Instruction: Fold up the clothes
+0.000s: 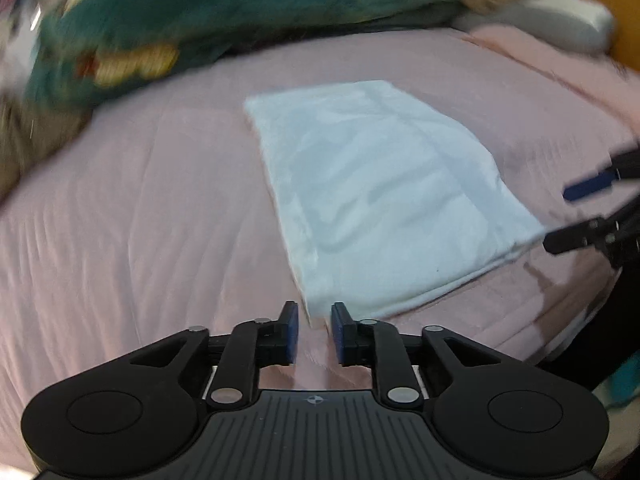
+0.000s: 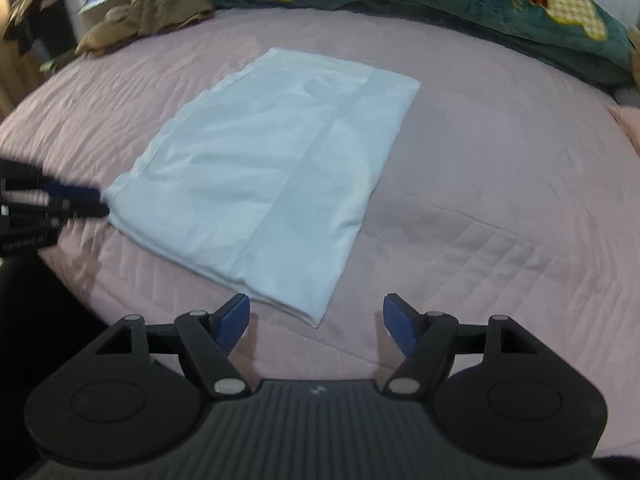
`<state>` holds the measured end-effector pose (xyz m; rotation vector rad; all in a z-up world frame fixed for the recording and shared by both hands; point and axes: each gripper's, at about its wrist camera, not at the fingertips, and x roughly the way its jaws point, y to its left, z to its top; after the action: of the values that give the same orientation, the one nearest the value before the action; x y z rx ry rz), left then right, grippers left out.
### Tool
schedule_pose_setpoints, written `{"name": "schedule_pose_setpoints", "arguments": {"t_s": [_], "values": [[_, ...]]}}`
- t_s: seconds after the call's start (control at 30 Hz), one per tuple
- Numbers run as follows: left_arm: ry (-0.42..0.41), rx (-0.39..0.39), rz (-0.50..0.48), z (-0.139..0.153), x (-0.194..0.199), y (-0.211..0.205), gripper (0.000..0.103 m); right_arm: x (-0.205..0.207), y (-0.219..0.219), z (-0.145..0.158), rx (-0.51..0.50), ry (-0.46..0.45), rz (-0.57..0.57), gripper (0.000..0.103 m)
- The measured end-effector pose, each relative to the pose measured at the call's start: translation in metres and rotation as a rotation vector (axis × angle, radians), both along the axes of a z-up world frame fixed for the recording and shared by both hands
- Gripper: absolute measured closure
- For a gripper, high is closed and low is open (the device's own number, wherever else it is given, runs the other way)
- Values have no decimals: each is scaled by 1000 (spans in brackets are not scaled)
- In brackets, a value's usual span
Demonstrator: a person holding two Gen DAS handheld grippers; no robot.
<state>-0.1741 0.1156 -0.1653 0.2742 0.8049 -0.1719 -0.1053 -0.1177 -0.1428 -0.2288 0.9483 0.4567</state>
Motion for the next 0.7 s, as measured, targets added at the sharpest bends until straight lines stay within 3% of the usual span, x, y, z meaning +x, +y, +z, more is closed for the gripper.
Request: {"name": "schedule_pose_setpoints", "arguments": {"t_s": [0.17, 0.3, 0.7], "values": [[-20, 97, -152, 5, -8, -18, 73, -3, -2, -1, -8, 17, 33, 28], [-18, 245, -212, -8, -7, -27, 72, -4, 1, -5, -22, 19, 57, 28], [19, 308, -294, -8, -10, -29, 70, 11, 15, -8, -1, 62, 102, 28]]}}
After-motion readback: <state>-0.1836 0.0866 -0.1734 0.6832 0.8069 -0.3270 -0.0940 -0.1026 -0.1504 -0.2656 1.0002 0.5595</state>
